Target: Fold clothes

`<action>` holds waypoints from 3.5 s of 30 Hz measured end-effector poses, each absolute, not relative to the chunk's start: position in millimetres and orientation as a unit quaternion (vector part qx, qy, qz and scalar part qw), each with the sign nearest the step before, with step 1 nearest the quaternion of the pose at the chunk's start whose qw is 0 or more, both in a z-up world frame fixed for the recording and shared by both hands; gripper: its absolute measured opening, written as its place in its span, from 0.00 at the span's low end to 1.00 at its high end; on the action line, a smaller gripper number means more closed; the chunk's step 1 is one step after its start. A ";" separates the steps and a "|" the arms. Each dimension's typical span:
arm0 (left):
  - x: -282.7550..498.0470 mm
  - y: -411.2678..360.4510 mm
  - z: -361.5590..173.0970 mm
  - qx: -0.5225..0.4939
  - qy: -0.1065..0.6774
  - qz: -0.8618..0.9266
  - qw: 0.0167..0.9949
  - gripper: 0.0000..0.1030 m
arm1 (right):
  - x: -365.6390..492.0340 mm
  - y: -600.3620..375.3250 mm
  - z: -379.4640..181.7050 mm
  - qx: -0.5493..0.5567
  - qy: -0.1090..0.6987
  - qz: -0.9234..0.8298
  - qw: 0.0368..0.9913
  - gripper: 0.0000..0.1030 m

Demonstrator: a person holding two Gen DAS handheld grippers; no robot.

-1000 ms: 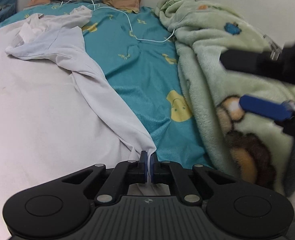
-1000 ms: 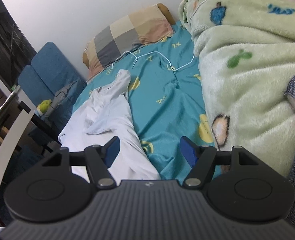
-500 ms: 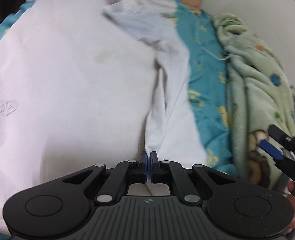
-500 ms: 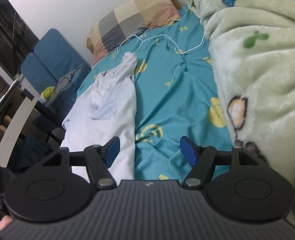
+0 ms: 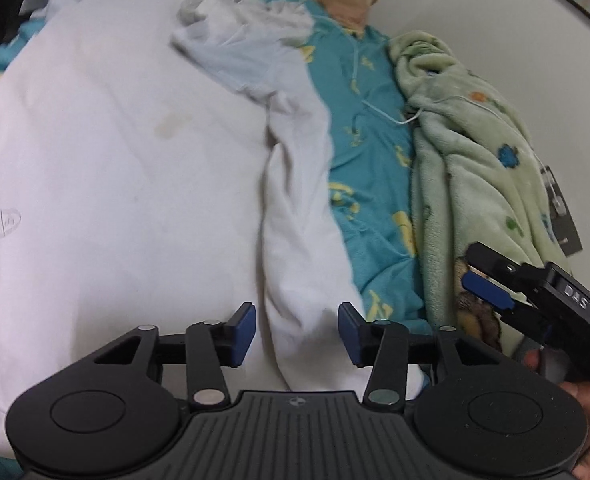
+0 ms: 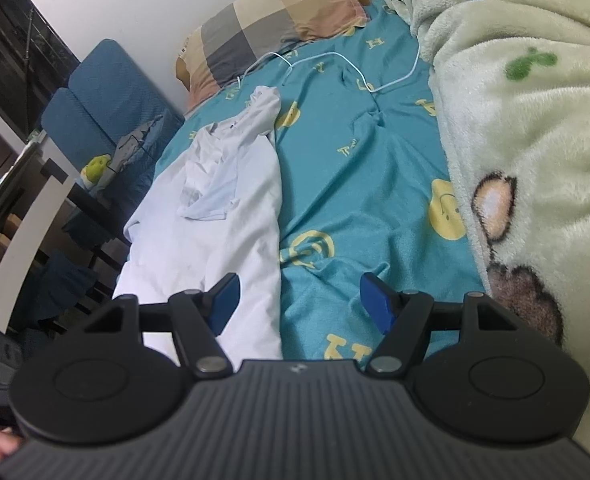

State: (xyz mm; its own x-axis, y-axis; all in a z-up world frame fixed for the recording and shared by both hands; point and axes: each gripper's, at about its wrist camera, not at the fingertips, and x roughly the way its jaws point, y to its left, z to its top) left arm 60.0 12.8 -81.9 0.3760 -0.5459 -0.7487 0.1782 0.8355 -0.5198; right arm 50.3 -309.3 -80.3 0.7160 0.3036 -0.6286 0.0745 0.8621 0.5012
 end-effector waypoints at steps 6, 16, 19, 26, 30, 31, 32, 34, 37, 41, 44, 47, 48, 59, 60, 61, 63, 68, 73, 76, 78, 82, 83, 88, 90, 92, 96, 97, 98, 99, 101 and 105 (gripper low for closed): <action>39.0 -28.5 -56.7 -0.136 0.478 -0.270 0.825 0.60 | 50.7 -311.8 -79.4 0.263 0.366 0.063 0.890 0.67; 52.8 -107.0 -68.1 0.112 0.474 -0.452 0.747 0.66 | 48.7 -322.0 -78.9 0.284 0.359 0.065 0.887 0.67; 58.4 -118.9 -77.6 0.171 0.470 -0.494 0.711 0.67 | 50.3 -323.1 -79.6 0.288 0.358 0.065 0.886 0.67; 66.4 -129.2 -110.2 0.268 0.465 -0.534 0.654 0.46 | 60.8 -320.7 -89.3 0.280 0.377 0.064 0.880 0.67; 65.0 -115.9 -100.9 0.243 0.457 -0.559 0.648 0.07 | 63.7 -316.9 -92.5 0.273 0.385 0.069 0.879 0.67; 63.2 -111.0 -96.6 0.234 0.457 -0.568 0.643 0.07 | 64.0 -315.5 -92.8 0.270 0.386 0.071 0.880 0.67; 59.2 -105.6 -93.5 0.232 0.458 -0.573 0.639 0.07 | 64.3 -314.1 -93.1 0.267 0.387 0.072 0.880 0.67; 49.7 -94.5 -87.7 0.230 0.460 -0.582 0.630 0.07 | 65.8 -309.8 -93.6 0.259 0.390 0.077 0.880 0.67; 35.9 -79.3 -88.8 0.228 0.473 -0.586 0.617 0.06 | 69.4 -301.0 -94.6 0.245 0.397 0.083 0.880 0.67; 24.3 -63.5 -106.6 0.222 0.491 -0.566 0.624 0.09 | 72.6 -281.4 -96.8 0.218 0.412 0.102 0.879 0.67; 26.6 -46.7 -109.0 0.181 0.509 -0.554 0.633 0.16 | 69.2 -263.9 -99.9 0.203 0.422 0.125 0.875 0.63; 35.5 -25.8 -97.4 0.127 0.515 -0.554 0.642 0.38 | 62.3 -246.0 -102.9 0.189 0.434 0.141 0.869 0.46; 39.3 -18.1 -91.9 0.111 0.510 -0.554 0.649 0.46 | 59.9 -241.2 -104.2 0.187 0.439 0.144 0.867 0.37; 180.1 41.2 -102.6 -0.162 0.494 -0.336 0.786 0.60 | 63.2 -205.5 -123.1 0.162 0.466 0.152 0.856 0.19; 194.7 40.1 -109.8 -0.176 0.492 -0.313 0.793 0.60 | 63.8 -200.8 -122.5 0.148 0.463 0.156 0.860 0.19; 208.8 38.6 -117.3 -0.188 0.489 -0.291 0.800 0.60 | 64.1 -195.2 -121.6 0.128 0.459 0.158 0.865 0.19; 237.0 35.5 -132.2 -0.212 0.484 -0.246 0.813 0.60 | 65.7 -186.9 -123.1 0.098 0.455 0.160 0.871 0.19; 286.7 27.9 -161.3 -0.282 0.478 -0.201 0.807 0.60 | 69.8 -183.6 -135.1 0.087 0.470 0.166 0.862 0.19; 314.7 26.4 -171.7 -0.360 0.446 -0.167 0.802 0.58 | 73.1 -173.4 -140.1 0.070 0.475 0.201 0.854 0.18; 327.2 22.7 -173.0 -0.361 0.443 -0.151 0.807 0.45 | 73.4 -167.8 -144.7 0.063 0.486 0.212 0.845 0.18; 330.7 18.2 -171.7 -0.336 0.445 -0.139 0.818 0.18 | 73.5 -166.4 -147.8 0.059 0.493 0.211 0.842 0.18; 330.2 16.0 -159.0 -0.287 0.434 -0.132 0.844 0.08 | 70.8 -161.7 -148.6 0.048 0.497 0.215 0.840 0.18; 328.6 16.7 -153.2 -0.272 0.426 -0.127 0.853 0.08 | 70.2 -160.7 -148.3 0.047 0.498 0.217 0.839 0.18; 331.5 20.0 -153.6 -0.233 0.437 -0.112 0.861 0.08 | 74.4 -157.6 -149.0 0.035 0.499 0.224 0.836 0.18; 330.6 20.7 -155.9 -0.229 0.438 -0.118 0.861 0.10 | 74.6 -157.1 -148.0 0.036 0.499 0.225 0.836 0.18; 327.3 21.3 -154.3 -0.223 0.436 -0.124 0.863 0.13 | 75.3 -157.8 -146.5 0.039 0.497 0.227 0.836 0.18; 313.2 19.9 -140.2 -0.180 0.429 -0.127 0.876 0.19 | 72.2 -156.6 -129.9 0.034 0.448 0.248 0.858 0.19; 307.0 19.7 -134.1 -0.164 0.423 -0.129 0.882 0.20 | 70.7 -156.4 -124.7 0.032 0.432 0.253 0.865 0.19; 298.5 21.5 -127.0 -0.154 0.417 -0.132 0.886 0.26 | 70.3 -157.2 -120.8 0.036 0.421 0.257 0.869 0.19; 289.5 23.8 -119.6 -0.145 0.410 -0.135 0.890 0.32 | 70.3 -158.4 -117.4 0.042 0.411 0.260 0.872 0.19; 270.0 28.0 -104.5 -0.127 0.398 -0.141 0.897 0.38 | 69.2 -160.4 -112.7 0.047 0.398 0.261 0.878 0.19; 225.2 33.5 -71.7 -0.086 0.378 -0.150 0.909 0.52 | 66.3 -165.1 -104.6 0.057 0.372 0.250 0.892 0.19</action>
